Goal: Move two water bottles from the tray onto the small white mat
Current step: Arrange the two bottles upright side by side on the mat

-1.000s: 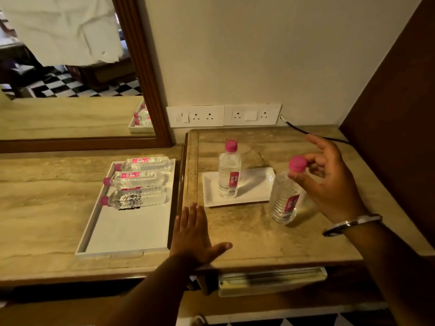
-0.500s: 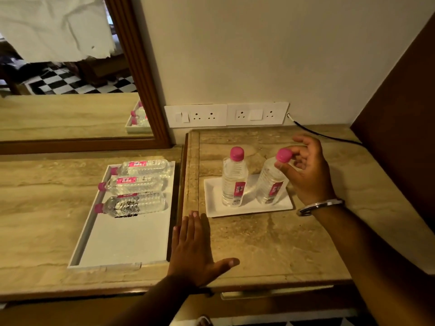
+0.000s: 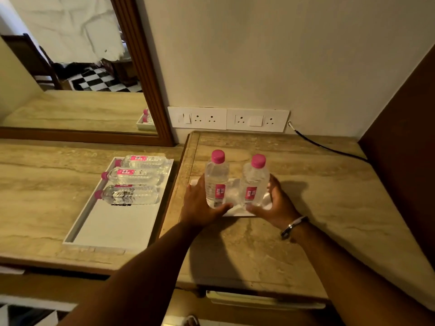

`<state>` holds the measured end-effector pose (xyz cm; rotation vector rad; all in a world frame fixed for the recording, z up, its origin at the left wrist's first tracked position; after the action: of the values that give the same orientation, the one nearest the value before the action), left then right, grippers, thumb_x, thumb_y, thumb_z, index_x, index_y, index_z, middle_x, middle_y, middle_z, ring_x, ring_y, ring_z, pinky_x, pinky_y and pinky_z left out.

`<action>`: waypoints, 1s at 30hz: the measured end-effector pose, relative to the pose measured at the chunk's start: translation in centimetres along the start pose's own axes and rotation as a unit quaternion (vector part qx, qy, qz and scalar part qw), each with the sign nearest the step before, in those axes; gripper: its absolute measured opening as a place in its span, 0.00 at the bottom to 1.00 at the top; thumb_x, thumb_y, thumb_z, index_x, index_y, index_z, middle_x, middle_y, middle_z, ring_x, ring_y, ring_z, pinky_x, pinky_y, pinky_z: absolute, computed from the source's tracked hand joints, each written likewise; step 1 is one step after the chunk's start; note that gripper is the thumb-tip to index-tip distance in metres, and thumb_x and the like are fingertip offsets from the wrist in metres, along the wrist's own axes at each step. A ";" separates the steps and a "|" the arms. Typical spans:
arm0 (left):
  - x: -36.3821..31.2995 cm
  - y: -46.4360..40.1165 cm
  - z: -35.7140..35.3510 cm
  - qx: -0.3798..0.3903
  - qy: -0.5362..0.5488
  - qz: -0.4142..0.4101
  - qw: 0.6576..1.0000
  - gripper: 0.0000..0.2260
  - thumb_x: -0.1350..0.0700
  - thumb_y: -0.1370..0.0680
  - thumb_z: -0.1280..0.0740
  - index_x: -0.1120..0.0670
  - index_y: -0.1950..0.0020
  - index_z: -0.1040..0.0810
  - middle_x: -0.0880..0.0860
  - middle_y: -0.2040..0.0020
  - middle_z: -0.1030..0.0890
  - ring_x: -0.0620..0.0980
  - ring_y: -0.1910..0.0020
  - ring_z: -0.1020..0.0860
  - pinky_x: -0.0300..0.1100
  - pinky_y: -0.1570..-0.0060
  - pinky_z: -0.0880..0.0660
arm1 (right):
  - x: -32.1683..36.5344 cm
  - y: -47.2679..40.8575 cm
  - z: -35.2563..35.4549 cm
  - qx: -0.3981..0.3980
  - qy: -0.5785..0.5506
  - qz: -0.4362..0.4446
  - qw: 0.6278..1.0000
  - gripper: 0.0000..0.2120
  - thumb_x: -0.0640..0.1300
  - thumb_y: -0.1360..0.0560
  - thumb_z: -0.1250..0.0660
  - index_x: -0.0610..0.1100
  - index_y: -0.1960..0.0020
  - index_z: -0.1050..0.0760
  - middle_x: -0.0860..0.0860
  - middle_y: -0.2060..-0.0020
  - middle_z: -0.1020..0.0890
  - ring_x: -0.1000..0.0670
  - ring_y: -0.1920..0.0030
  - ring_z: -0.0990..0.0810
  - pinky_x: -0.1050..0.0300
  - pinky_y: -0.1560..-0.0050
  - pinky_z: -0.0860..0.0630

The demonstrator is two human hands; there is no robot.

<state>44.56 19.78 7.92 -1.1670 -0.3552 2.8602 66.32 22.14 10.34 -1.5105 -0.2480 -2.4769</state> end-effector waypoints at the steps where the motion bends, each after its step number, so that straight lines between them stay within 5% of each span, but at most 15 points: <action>1: 0.2 0.2 -0.2 -0.006 -0.021 0.010 1.000 0.40 0.31 0.32 0.27 0.54 0.28 0.30 0.54 0.35 0.22 0.53 0.34 0.26 0.66 0.27 0.38 | -0.9 0.1 -0.7 0.015 0.012 -0.005 1.000 0.47 0.52 0.39 0.21 0.57 0.28 0.45 0.52 0.35 0.28 0.51 0.36 0.29 0.49 0.39 0.28; 3: 0.8 0.3 -0.6 0.003 -0.076 0.037 0.996 0.42 0.30 0.32 0.27 0.53 0.26 0.32 0.55 0.30 0.24 0.56 0.29 0.30 0.63 0.24 0.55 | -1.9 0.0 -1.7 0.021 0.023 0.000 0.999 0.45 0.47 0.37 0.22 0.52 0.28 0.44 0.54 0.38 0.27 0.52 0.39 0.28 0.54 0.41 0.30; 5: 1.4 0.4 -0.8 0.027 -0.105 0.061 0.992 0.43 0.30 0.31 0.27 0.53 0.25 0.33 0.55 0.28 0.25 0.56 0.27 0.32 0.63 0.24 0.58 | -2.5 -0.2 -2.2 0.001 0.027 0.003 1.000 0.42 0.45 0.37 0.22 0.50 0.30 0.40 0.55 0.42 0.26 0.53 0.43 0.27 0.57 0.44 0.30; 10: 1.6 0.9 -0.3 0.015 -0.046 0.073 0.996 0.37 0.29 0.32 0.30 0.51 0.32 0.29 0.54 0.37 0.20 0.56 0.38 0.23 0.65 0.34 0.29 | -2.9 -0.5 -2.5 -0.059 0.020 -0.018 0.998 0.37 0.56 0.37 0.26 0.51 0.32 0.36 0.49 0.40 0.21 0.47 0.42 0.22 0.45 0.43 0.24; 13: 1.9 0.5 -0.4 0.010 -0.037 0.040 0.998 0.32 0.29 0.31 0.31 0.49 0.37 0.26 0.50 0.44 0.17 0.51 0.45 0.20 0.60 0.43 0.22 | -2.8 -0.6 -2.7 -0.075 0.026 -0.024 0.997 0.37 0.59 0.39 0.28 0.52 0.33 0.35 0.49 0.41 0.21 0.48 0.42 0.22 0.43 0.44 0.23; 23: 1.5 -0.1 0.5 -0.012 -0.013 -0.067 0.998 0.23 0.38 0.29 0.26 0.46 0.40 0.27 0.49 0.48 0.18 0.41 0.52 0.24 0.33 0.53 0.31 | -2.9 -0.3 -3.4 -0.153 0.036 -0.019 0.987 0.40 0.60 0.38 0.28 0.46 0.31 0.35 0.46 0.40 0.21 0.47 0.41 0.22 0.41 0.42 0.24; 30: 2.0 -0.1 0.3 -0.016 -0.009 -0.042 0.999 0.31 0.32 0.29 0.29 0.50 0.35 0.28 0.48 0.46 0.19 0.43 0.50 0.22 0.42 0.50 0.24 | -3.4 -0.7 -3.3 -0.142 0.049 0.003 0.989 0.39 0.61 0.36 0.28 0.45 0.31 0.35 0.46 0.40 0.21 0.48 0.40 0.23 0.43 0.42 0.25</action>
<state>42.89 20.02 6.74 -1.1040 -0.4418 2.8058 64.81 22.31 5.76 -1.4780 0.1344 -2.6615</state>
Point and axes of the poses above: each hand's wrist, its own y-axis away from the middle knuckle, its own z-axis out of the back of the hand, x = y × z, the point moved 6 cm from there along -y, towards the middle knuckle
